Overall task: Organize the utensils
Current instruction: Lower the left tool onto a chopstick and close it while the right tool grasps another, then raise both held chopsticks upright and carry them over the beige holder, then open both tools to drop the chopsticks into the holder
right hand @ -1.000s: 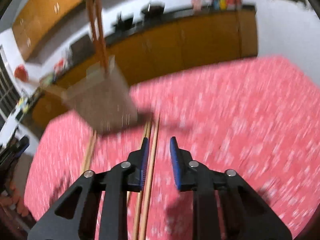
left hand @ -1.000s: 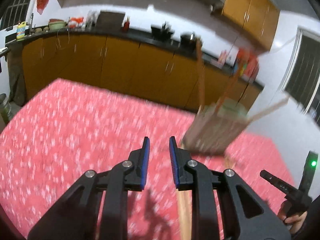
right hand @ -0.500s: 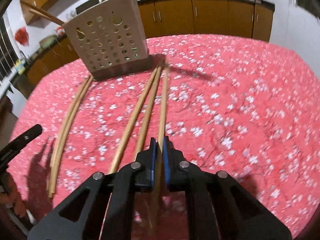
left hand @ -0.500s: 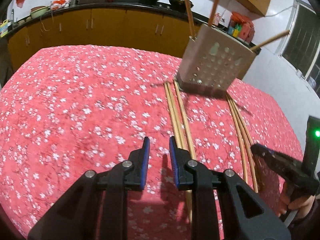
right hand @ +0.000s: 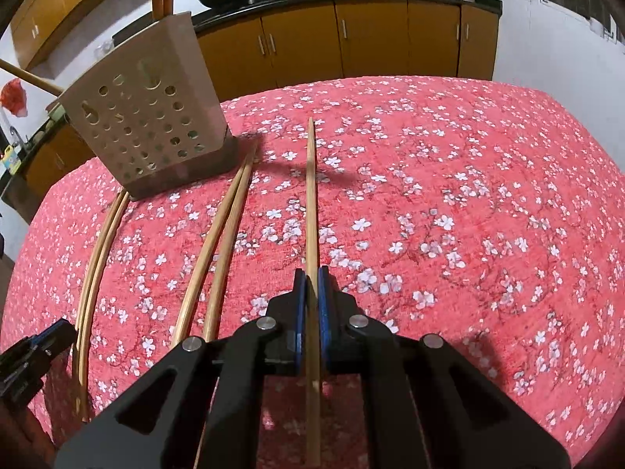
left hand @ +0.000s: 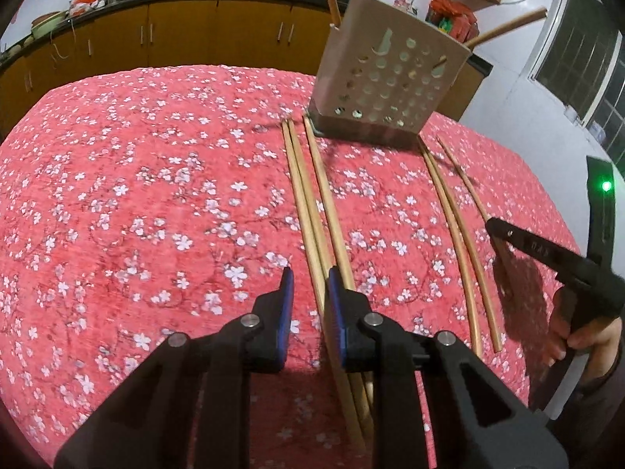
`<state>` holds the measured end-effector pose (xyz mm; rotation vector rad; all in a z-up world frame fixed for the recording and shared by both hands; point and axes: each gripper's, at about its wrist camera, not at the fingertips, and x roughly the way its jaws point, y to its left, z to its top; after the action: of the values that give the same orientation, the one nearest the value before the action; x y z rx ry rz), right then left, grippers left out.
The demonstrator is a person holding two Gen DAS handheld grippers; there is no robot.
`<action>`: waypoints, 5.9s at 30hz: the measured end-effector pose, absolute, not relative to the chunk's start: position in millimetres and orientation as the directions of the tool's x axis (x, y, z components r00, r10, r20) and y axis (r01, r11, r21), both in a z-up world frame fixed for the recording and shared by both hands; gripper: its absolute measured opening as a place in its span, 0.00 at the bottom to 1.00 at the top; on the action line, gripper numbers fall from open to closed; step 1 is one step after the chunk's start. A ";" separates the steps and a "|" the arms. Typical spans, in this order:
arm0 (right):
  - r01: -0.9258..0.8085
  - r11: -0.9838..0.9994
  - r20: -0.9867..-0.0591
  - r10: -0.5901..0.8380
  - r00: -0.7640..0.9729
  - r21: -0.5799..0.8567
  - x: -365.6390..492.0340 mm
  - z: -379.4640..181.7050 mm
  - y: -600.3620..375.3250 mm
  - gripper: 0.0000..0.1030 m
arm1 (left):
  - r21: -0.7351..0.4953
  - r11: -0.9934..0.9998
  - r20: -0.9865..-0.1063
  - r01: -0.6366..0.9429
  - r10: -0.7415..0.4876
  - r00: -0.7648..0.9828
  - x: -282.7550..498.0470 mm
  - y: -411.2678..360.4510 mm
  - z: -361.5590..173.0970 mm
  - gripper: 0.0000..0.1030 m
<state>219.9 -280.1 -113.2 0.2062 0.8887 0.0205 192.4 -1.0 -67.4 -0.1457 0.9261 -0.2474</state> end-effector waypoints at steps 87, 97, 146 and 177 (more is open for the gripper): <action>0.058 0.990 -0.751 0.057 0.658 0.125 222.4 -113.4 -281.5 0.07 | -0.107 0.994 -0.777 -0.006 -0.079 0.625 224.6 51.4 -66.9 0.08; 0.053 0.983 -0.650 0.075 0.757 0.174 198.9 -70.8 -299.5 0.07 | -0.140 0.990 -0.739 -0.008 -0.100 0.666 219.8 60.5 -43.5 0.08; -0.219 0.932 -0.039 0.240 0.970 0.288 187.2 118.0 -269.5 0.07 | -0.260 0.930 -0.161 0.259 -0.306 0.938 216.9 -5.2 181.8 0.07; -0.173 0.946 -0.146 0.219 0.965 0.274 201.1 90.5 -265.0 0.35 | -0.309 0.941 -0.128 0.137 -0.184 0.974 231.5 14.5 155.1 0.27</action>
<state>201.1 -265.0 90.5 0.2628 0.1766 0.2004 231.5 14.5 155.1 -0.3033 0.1569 -0.1645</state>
